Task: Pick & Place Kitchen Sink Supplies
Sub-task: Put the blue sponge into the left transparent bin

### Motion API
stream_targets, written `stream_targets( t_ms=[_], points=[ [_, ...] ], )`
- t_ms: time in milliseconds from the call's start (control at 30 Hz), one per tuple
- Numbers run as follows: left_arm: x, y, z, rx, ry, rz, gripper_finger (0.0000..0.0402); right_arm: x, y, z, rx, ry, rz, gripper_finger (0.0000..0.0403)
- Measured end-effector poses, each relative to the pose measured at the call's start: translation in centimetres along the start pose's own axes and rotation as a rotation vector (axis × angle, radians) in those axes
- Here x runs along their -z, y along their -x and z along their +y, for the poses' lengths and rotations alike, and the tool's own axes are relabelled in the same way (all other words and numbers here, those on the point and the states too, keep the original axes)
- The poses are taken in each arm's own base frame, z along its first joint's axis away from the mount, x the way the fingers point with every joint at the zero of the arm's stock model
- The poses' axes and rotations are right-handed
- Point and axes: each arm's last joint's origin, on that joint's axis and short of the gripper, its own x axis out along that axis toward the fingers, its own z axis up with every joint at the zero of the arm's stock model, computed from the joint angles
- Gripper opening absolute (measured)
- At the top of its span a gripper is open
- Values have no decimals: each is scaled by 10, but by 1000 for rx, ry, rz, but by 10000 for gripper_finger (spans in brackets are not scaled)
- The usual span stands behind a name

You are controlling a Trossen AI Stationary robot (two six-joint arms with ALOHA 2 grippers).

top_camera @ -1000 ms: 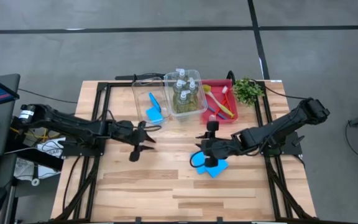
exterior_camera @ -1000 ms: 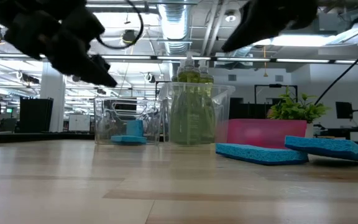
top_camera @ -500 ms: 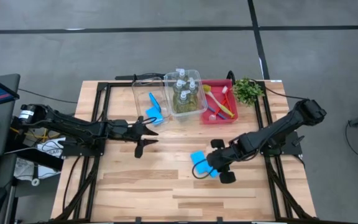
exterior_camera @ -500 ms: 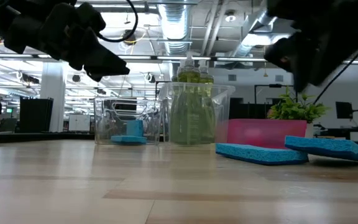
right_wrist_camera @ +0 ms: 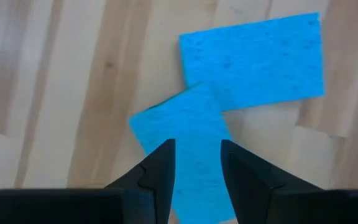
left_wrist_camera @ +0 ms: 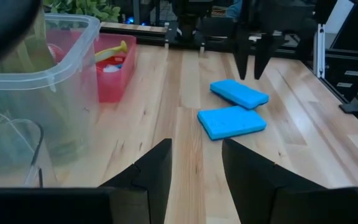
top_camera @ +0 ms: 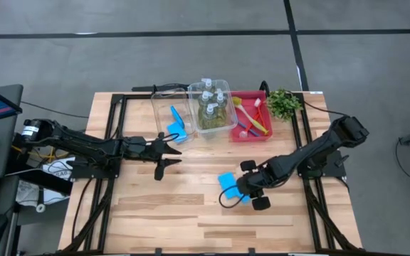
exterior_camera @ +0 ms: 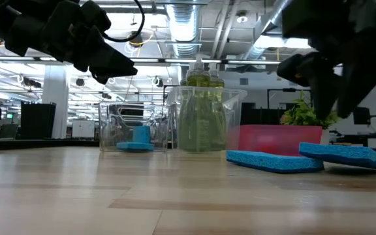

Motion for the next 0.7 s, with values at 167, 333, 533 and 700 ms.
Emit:
stream_targets(
  t_ms=[167,333,533,700],
  points=[
    [0,0,0,0,0,-1,143,-2,0,-10,14,-12,-1,122],
    [0,0,0,0,0,-1,143,-2,-11,-11,-3,-11,15,122],
    [0,0,0,1,0,-2,143,16,-44,-14,-38,-3,7,122],
    [-1,0,0,1,1,-8,143,34,-70,-25,-50,-89,-16,122]
  ],
)
